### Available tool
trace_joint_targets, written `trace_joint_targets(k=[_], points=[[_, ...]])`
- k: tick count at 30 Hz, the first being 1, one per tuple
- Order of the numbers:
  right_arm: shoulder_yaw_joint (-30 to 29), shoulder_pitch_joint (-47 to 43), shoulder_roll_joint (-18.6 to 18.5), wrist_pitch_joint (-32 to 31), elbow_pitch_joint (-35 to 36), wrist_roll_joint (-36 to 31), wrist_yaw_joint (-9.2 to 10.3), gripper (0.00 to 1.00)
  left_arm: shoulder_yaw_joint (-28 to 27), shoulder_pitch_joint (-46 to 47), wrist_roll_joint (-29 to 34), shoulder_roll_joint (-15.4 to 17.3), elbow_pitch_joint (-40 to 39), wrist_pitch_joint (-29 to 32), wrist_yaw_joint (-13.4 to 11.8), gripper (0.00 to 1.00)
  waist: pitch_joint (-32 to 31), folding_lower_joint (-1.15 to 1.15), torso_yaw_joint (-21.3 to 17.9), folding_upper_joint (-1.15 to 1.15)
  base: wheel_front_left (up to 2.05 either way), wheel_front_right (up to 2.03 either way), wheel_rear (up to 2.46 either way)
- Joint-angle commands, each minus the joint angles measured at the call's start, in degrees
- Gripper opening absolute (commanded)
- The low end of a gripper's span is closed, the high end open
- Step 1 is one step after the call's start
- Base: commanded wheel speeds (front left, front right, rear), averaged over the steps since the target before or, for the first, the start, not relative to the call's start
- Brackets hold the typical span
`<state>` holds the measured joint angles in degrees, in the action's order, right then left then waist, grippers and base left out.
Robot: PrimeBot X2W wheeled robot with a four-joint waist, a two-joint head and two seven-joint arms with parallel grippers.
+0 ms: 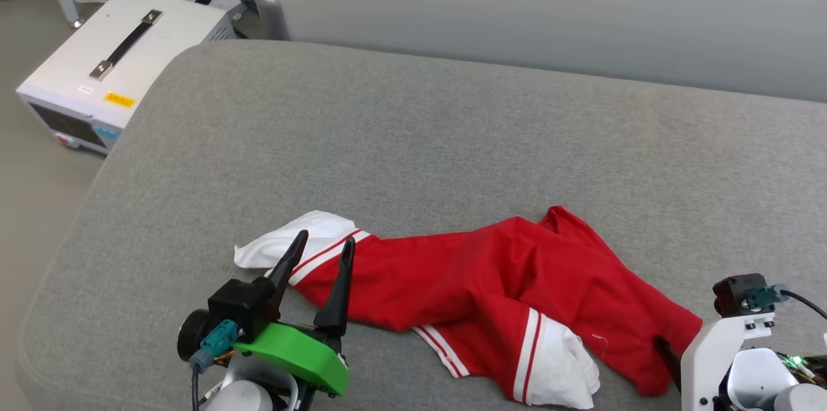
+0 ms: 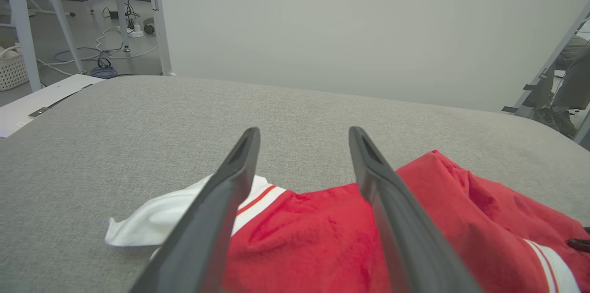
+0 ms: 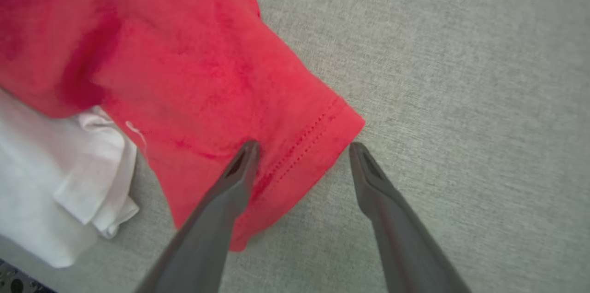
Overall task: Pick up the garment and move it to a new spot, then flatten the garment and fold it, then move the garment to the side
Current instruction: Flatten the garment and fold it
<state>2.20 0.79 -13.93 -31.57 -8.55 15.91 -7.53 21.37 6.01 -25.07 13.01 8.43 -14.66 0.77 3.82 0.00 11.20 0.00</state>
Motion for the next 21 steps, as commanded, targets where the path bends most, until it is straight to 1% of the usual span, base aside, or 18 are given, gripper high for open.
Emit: trace_joint_targets(k=[1, 5, 8, 9, 10, 12, 15, 18, 21], points=[[-0.28, 1.11, 0.25, -0.15, -0.83, 0.16, 0.04, 1.0, -0.27, 0.94, 0.69, -0.2, 0.15, -0.33, 0.26, 1.0, 1.52, 0.0, 1.56, 0.0, 0.0, 0.0, 0.0], [-0.74, 1.85, 1.03, 0.13, -4.56, -0.63, 0.04, 1.0, -0.75, 1.41, 1.27, -0.68, 0.4, -0.33, 0.73, 1.0, 2.59, 0.0, 2.67, 0.0, 0.0, 0.0, 0.0], [0.28, 1.95, 1.22, 0.2, -7.2, -0.21, 0.04, 1.0, -1.22, 1.51, 1.59, -0.91, 0.6, -0.33, 0.97, 1.0, 3.0, 0.0, 3.0, 0.0, 0.0, 0.0, 0.0], [0.41, 2.08, 1.21, 0.54, -7.61, 0.01, 0.04, 0.3, -1.33, 1.53, 1.66, -0.97, 0.68, -0.33, 1.06, 1.0, 3.08, 0.0, 3.05, 0.0, 0.0, 0.0, 0.0], [0.32, 2.26, 1.01, 1.3, -7.9, 0.12, 0.04, 0.0, -1.46, 1.55, 1.76, -1.05, 0.8, -0.33, 1.15, 1.0, 3.12, 0.0, 3.07, 0.0, 0.0, 0.0, 0.0], [-0.05, 2.57, 0.2, 2.84, -7.85, -0.2, 0.04, 0.0, -1.74, 1.55, 1.89, -1.2, 1.05, -0.33, 1.25, 1.0, 2.94, 0.0, 2.87, 0.0, 0.0, 0.0, 0.0], [-2.17, 2.95, -0.79, 5.39, -6.61, -0.57, 0.04, 0.0, -2.1, 1.25, 2.02, -1.44, 1.47, -0.33, 1.38, 1.0, 2.04, 0.0, 2.24, 0.0, 0.0, 0.0, 0.0], [-4.55, 3.16, -2.06, 7.67, -4.03, -1.19, 0.04, 0.0, -2.28, 0.72, 2.13, -1.72, 1.93, -0.33, 1.58, 1.0, 0.74, 0.0, 1.35, 0.0, 0.0, 0.0, 0.0], [-7.28, 3.34, -3.63, 9.82, 0.18, -2.02, 0.04, 0.0, -2.22, 0.16, 2.28, -2.07, 2.25, -0.33, 1.86, 1.0, -0.84, 0.0, 0.33, 0.0, 0.0, 0.0, 0.0]])
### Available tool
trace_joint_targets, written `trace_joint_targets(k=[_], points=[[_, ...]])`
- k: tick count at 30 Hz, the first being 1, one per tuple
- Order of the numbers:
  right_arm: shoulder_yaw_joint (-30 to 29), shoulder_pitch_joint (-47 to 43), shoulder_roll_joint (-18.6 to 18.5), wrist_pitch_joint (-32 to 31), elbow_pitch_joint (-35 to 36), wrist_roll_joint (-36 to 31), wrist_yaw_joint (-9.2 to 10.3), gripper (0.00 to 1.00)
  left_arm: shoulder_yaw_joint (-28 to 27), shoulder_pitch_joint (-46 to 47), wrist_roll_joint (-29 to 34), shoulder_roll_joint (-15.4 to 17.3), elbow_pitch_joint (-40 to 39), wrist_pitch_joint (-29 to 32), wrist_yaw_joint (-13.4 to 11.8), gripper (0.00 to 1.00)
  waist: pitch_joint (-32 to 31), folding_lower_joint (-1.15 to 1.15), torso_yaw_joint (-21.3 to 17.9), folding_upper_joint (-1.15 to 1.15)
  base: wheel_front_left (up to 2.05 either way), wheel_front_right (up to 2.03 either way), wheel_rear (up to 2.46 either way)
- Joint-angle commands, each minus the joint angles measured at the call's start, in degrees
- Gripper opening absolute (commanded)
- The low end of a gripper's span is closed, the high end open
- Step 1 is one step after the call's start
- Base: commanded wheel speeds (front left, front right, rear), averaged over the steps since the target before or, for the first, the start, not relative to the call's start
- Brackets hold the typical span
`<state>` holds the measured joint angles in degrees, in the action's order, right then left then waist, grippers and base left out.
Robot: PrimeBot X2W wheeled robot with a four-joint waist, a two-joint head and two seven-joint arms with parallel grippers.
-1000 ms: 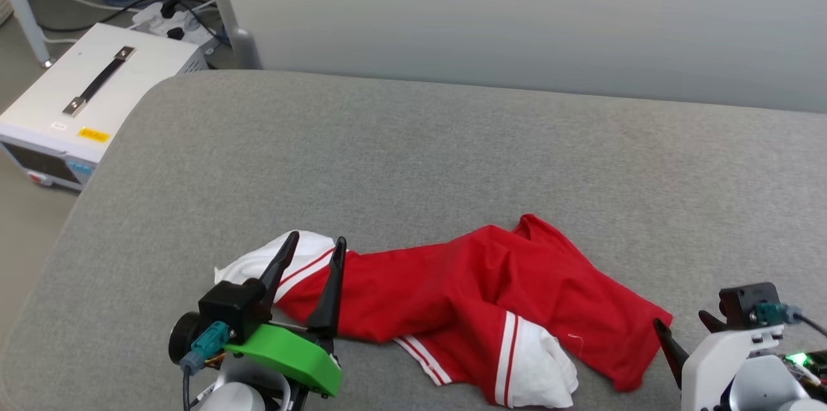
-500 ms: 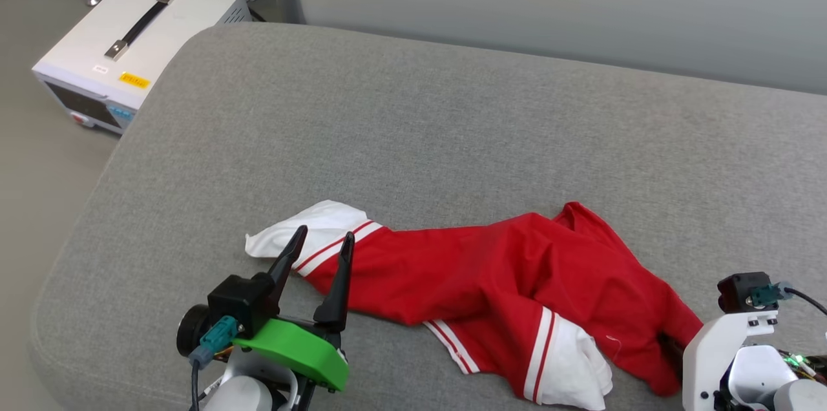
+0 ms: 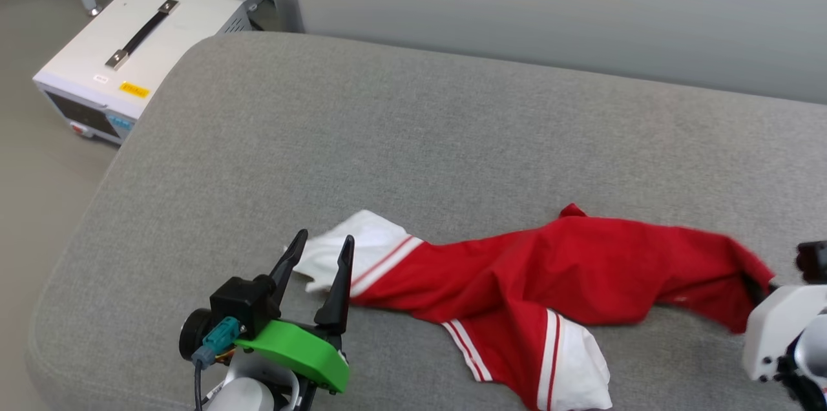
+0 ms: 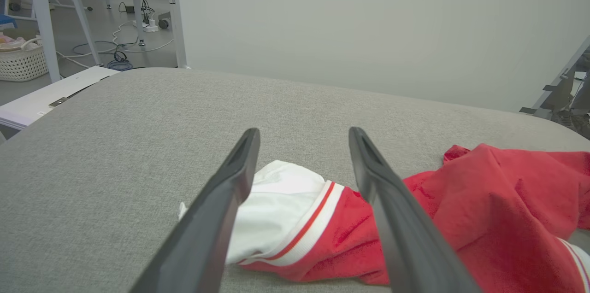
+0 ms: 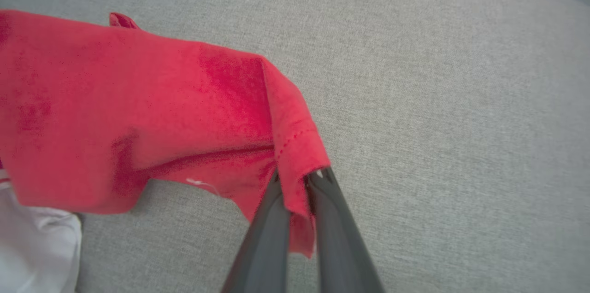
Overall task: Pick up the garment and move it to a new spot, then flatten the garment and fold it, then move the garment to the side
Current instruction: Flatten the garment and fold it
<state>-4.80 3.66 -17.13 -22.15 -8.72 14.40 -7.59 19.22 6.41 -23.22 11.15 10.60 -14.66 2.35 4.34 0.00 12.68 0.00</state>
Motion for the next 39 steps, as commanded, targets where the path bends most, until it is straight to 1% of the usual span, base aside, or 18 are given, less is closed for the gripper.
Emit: trace_joint_targets(k=[1, 3, 7, 9, 14, 15, 18, 23, 27, 30, 31, 32, 33, 36, 39], points=[[-0.78, 0.56, -0.85, 0.83, 1.65, -0.72, 0.1, 0.0, -0.04, -0.4, 0.46, -0.29, 0.16, -0.33, 0.34, 1.0, -1.78, 0.0, -1.43, 0.0, 0.0, 0.0, 0.0], [-1.34, 1.34, -2.65, 1.45, 5.74, -1.06, 0.1, 0.0, 0.02, -0.84, 0.51, -0.47, 0.24, -0.33, 0.49, 1.0, -2.62, 0.0, -2.21, 0.0, 0.0, 0.0, 0.0], [-0.13, 4.36, -6.58, 0.43, 8.22, -1.69, 0.1, 0.0, 0.69, -0.6, 0.71, -0.72, 0.27, -0.34, 0.88, 1.0, -2.07, 0.0, -2.23, 0.0, 0.0, 0.0, 0.0], [0.44, 7.28, -8.84, -0.44, 8.42, -1.65, 0.1, 0.0, 1.04, 0.08, 0.89, -1.02, 0.02, -0.34, 1.06, 1.0, -0.89, 0.0, -1.73, 0.0, 0.0, 0.0, 0.0], [3.02, 17.05, -16.15, -2.82, 6.45, -2.34, 0.1, 0.0, 1.44, 2.0, 0.93, -2.17, -0.54, -0.34, 1.66, 1.0, 3.35, 0.0, 0.94, 0.0, 0.0, 0.0, 0.0], [3.98, 19.51, -17.8, -3.24, 5.47, -2.59, 0.1, 0.0, 1.55, 2.42, 1.02, -2.46, -0.58, -0.34, 1.8, 1.0, 4.4, 0.0, 1.69, 0.0, 0.0, 0.0, 0.0], [6.64, 26.03, -20.57, -3.69, 1.7, -2.91, 0.1, 0.0, 1.59, 3.26, 1.24, -3.11, -0.46, -0.34, 2.15, 1.0, 6.84, 0.0, 3.5, 0.0, 0.0, 0.0, 0.0], [13.12, 36.47, -24.36, -2.02, -8.97, -4.6, 0.1, 0.0, 1.48, 4.87, 1.71, -4.29, -0.11, -0.34, 2.95, 1.0, 10.57, 0.0, 6.43, 0.0, 0.0, 0.0, 0.0], [15.58, 43.43, -24.95, 1.36, -17.61, -6.88, 0.1, 0.0, 0.94, 5.81, 2.14, -5.11, -0.3, -0.34, 3.43, 1.0, 12.66, 0.0, 7.68, 0.0, 0.0, 0.0, 0.0], [16.74, 46.74, -24.24, 3.82, -23.62, -8.56, 0.1, 0.0, 0.5, 6.31, 2.47, -5.56, -0.49, -0.34, 3.75, 1.0, 13.68, 0.0, 7.98, 0.0, 0.0, 0.0, 0.0], [17.17, 47.52, -23.76, 4.75, -25.83, -9.0, 0.1, 0.1, 0.35, 6.48, 2.61, -5.71, -0.46, -0.34, 3.85, 1.0, 13.87, 0.0, 7.97, 0.0, 0.0, 0.0, 0.0], [17.6, 48.01, -23.36, 5.44, -27.43, -9.27, 0.1, 0.62, 0.23, 6.62, 2.72, -5.83, -0.41, -0.34, 3.91, 1.0, 13.95, 0.0, 7.91, 0.0, 0.0, 0.0, 0.0], [18.05, 48.52, -22.78, 6.06, -29.32, -9.35, 0.1, 1.0, 0.1, 6.79, 2.84, -5.96, -0.36, -0.34, 3.99, 1.0, 14.02, 0.0, 7.72, 0.0, 0.0, 0.0, 0.0], [19.23, 49.27, -21.14, 7.95, -33.08, -9.07, 0.1, 1.0, -0.25, 7.25, 3.17, -6.2, -0.24, -0.34, 4.19, 1.0, 13.8, 0.0, 6.89, 0.0, 0.0, 0.0, 0.0], [19.15, 49.48, -19.11, 10.81, -36.35, -7.46, 0.1, 1.0, -0.63, 7.49, 3.44, -6.33, 0.04, -0.34, 4.4, 1.0, 12.62, 0.0, 5.49, 0.0, 0.0, 0.0, 0.0]])
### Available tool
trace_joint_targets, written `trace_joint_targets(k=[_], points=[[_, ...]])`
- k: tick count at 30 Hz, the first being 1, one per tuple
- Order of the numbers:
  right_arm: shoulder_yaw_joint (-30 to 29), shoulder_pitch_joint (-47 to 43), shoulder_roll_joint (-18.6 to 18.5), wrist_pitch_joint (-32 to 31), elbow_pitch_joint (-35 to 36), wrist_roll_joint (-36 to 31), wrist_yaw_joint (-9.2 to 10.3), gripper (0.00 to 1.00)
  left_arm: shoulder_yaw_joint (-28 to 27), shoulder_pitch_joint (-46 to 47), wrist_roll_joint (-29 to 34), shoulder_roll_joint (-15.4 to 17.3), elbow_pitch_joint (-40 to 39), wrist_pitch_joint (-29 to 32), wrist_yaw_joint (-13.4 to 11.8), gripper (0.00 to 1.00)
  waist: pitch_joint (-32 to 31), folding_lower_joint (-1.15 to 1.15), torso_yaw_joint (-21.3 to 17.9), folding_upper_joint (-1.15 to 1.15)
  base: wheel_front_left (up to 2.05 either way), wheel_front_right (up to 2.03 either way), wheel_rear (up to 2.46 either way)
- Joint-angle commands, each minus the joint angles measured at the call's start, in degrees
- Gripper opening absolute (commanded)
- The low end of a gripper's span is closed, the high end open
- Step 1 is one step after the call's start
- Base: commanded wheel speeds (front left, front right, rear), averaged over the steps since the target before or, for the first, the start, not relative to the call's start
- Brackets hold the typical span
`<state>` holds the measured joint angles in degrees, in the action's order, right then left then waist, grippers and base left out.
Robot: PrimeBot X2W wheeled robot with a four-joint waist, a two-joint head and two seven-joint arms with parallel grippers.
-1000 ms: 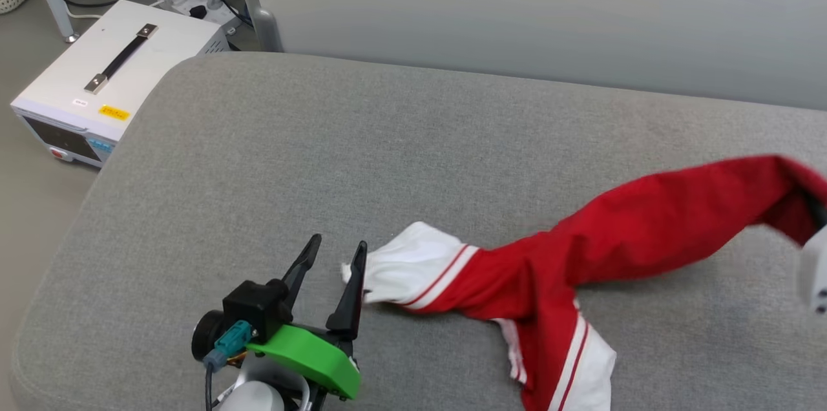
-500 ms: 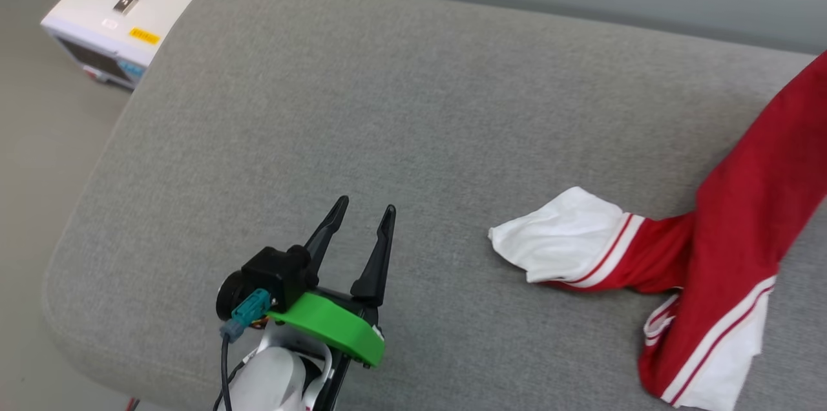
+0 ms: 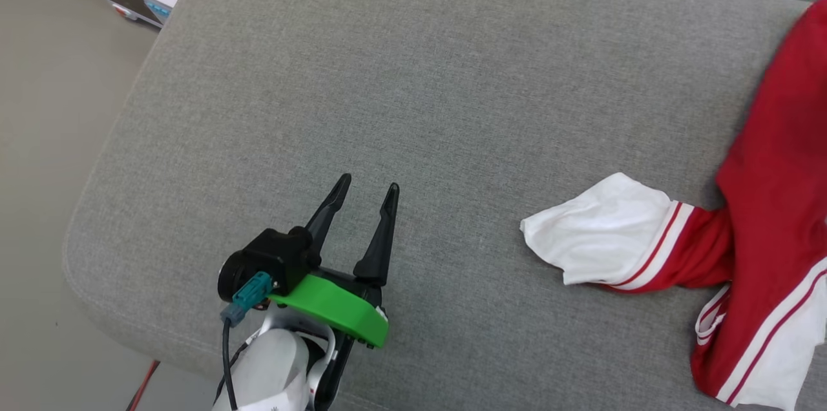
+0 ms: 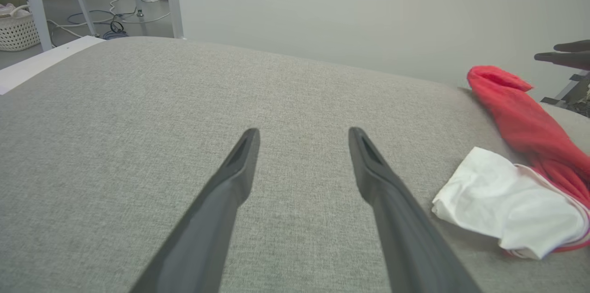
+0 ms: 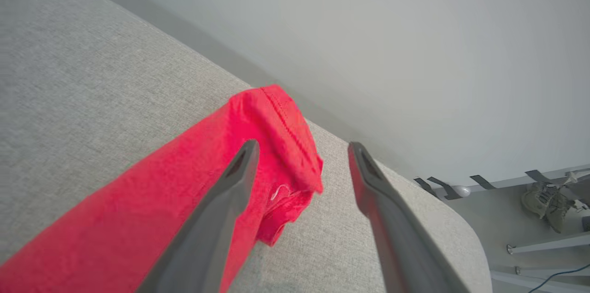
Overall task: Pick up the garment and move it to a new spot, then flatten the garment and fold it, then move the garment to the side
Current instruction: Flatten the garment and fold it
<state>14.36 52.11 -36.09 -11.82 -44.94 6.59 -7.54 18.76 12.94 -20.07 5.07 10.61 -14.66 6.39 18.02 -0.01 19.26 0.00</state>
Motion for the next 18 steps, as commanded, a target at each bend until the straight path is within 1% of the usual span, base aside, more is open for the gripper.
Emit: trace_joint_targets(k=[1, 2, 8, 12, 15, 18], points=[[0.56, 0.87, 0.19, 1.54, -0.93, 0.44, 0.05, 1.0, -0.34, 0.92, 0.32, -0.27, 0.17, -0.34, 0.41, 1.0, -1.64, 0.01, -1.65, 0.0, 0.0, 0.0, 0.0], [1.09, 0.35, 1.42, 4.31, -2.72, 2.11, 0.05, 1.0, -0.83, 0.6, 0.35, -0.1, 0.56, -0.34, 0.55, 1.0, -3.54, 0.01, -3.35, 0.0, 0.0, 0.0, 0.0], [2.03, -2.17, 3.57, 9.43, -2.66, 6.36, 0.05, 1.0, -1.57, -0.45, -0.01, 0.43, 1.17, -0.34, 0.74, 1.0, -7.99, 0.01, -7.28, 0.0, 0.0, 0.0, 0.0], [1.75, -5.12, 4.48, 12.98, 0.16, 10.02, 0.05, 1.0, -2.21, -1.47, -0.83, 0.68, 1.25, -0.34, 0.82, 1.0, -10.66, 0.01, -9.76, 0.0, 0.0, 0.0, 0.0], [1.51, -8.63, 5.41, 15.33, 3.82, 12.83, 0.05, 1.0, -2.59, -2.44, -1.45, 1.0, 1.42, -0.34, 0.86, 1.0, -12.61, 0.01, -11.74, 0.0, 0.0, 0.0, 0.0], [0.03, -12.98, 6.62, 16.89, 8.1, 15.43, 0.05, 1.0, -2.69, -3.27, -2.05, 1.15, 1.51, -0.34, 0.88, 1.0, -14.05, 0.01, -13.38, 0.0, 0.0, 0.0, 0.0]])
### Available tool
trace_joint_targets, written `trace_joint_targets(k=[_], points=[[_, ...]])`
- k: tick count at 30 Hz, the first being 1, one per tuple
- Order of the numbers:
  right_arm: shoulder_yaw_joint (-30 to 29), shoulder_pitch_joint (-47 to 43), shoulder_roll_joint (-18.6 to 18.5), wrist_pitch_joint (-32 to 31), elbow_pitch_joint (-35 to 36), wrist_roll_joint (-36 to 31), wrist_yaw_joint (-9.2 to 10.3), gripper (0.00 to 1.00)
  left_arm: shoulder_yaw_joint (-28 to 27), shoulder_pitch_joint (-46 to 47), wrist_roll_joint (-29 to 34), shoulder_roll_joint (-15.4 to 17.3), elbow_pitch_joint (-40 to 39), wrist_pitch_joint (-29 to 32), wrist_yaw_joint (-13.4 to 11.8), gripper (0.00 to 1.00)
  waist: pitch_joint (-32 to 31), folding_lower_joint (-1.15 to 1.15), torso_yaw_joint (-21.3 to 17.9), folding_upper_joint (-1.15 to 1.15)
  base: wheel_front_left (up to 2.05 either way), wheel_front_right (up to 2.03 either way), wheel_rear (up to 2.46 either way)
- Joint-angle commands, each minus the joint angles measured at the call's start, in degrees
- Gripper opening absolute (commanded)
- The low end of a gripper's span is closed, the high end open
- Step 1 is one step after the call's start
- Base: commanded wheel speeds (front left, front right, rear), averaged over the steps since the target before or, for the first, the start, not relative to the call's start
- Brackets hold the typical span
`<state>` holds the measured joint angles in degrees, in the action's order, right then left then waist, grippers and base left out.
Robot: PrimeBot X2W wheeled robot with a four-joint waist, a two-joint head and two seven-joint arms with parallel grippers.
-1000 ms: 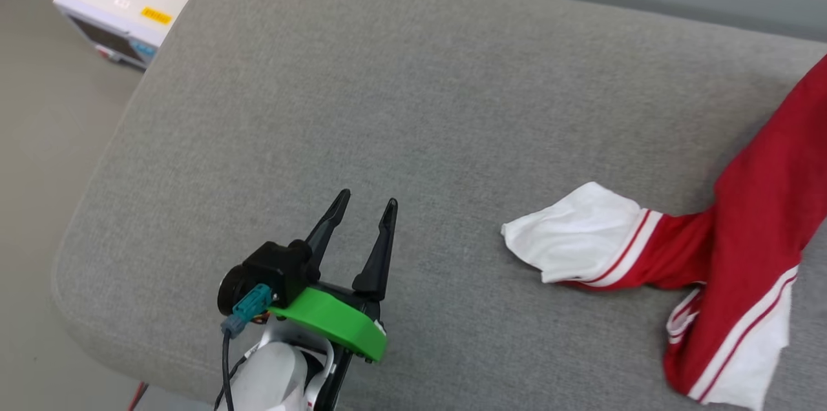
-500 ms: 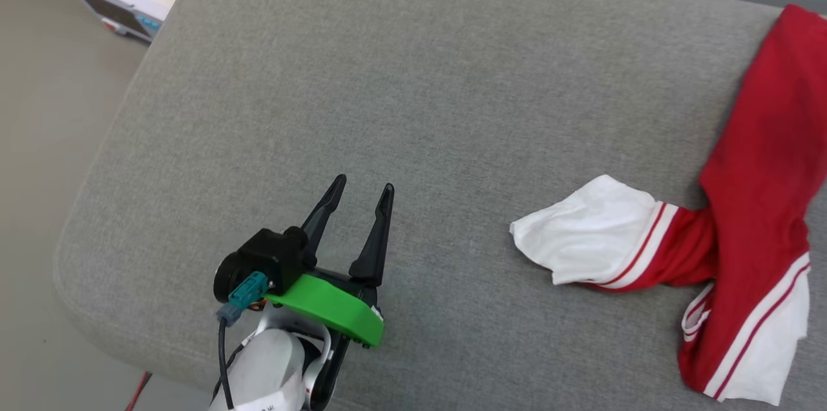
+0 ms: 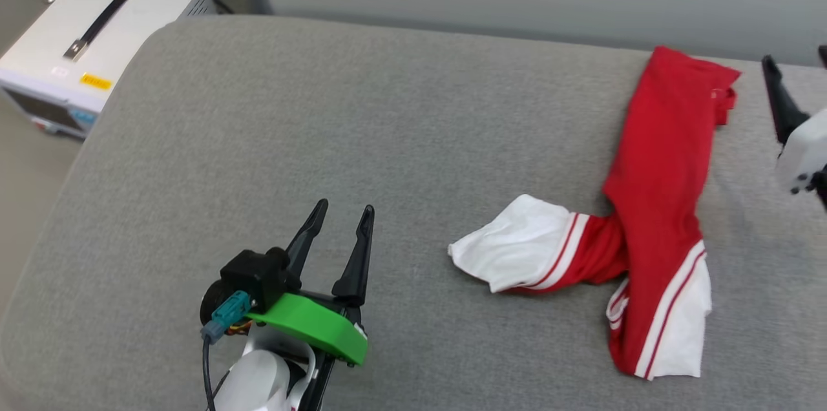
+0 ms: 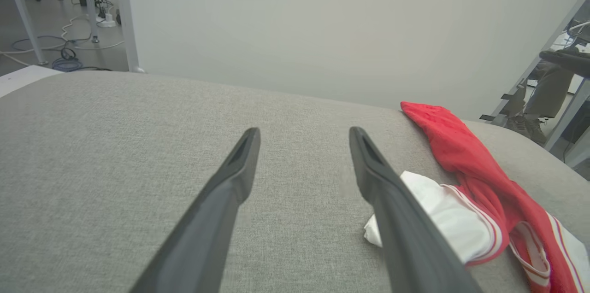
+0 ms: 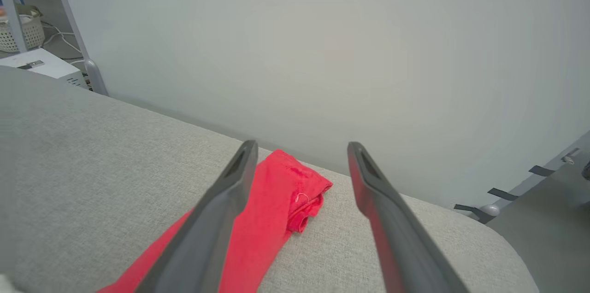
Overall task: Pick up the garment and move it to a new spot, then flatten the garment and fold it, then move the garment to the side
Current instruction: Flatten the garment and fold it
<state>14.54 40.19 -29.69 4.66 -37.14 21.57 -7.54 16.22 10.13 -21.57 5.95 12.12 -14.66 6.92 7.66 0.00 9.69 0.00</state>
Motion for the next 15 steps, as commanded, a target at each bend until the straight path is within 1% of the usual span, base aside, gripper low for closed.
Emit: trace_joint_targets(k=[1, 3, 6, 11, 15], points=[[-0.78, -2.99, 0.77, 0.84, 2.16, 1.08, 0.05, 1.0, -0.21, -0.81, -0.85, 0.28, -0.03, -0.34, 0.37, 1.0, -4.16, 0.0, -4.5, 0.0, 0.0, 0.0, 0.0], [-2.25, -6.36, 1.71, 1.37, 5.24, 1.91, 0.05, 1.0, -0.09, -1.33, -1.44, 0.21, 0.01, -0.33, 0.38, 1.0, -4.76, 0.0, -5.37, 0.0, 0.0, 0.0, 0.0], [-6.14, -12.71, 3.98, 2.09, 10.76, 2.7, 0.05, 1.0, 0.25, -2.07, -2.45, 0.18, 0.2, -0.24, 0.41, 1.0, -5.71, 0.0, -6.62, 0.0, 0.0, 0.0, 0.0], [-12.46, -23.71, 9.3, 2.03, 20.76, 1.3, 0.05, 1.0, 1.19, -3.06, -4.13, 0.08, 0.66, 0.25, 0.46, 1.0, -6.31, 0.0, -7.92, 0.0, 0.0, 0.0, 0.0], [-17.04, -32.49, 15.31, 2.03, 29.06, -1.31, 0.05, 1.0, 2.05, -4.01, -5.67, 0.09, 1.05, 0.53, 0.49, 1.0, -6.41, 0.0, -9.11, 0.0, 0.0, 0.0, 0.0]])
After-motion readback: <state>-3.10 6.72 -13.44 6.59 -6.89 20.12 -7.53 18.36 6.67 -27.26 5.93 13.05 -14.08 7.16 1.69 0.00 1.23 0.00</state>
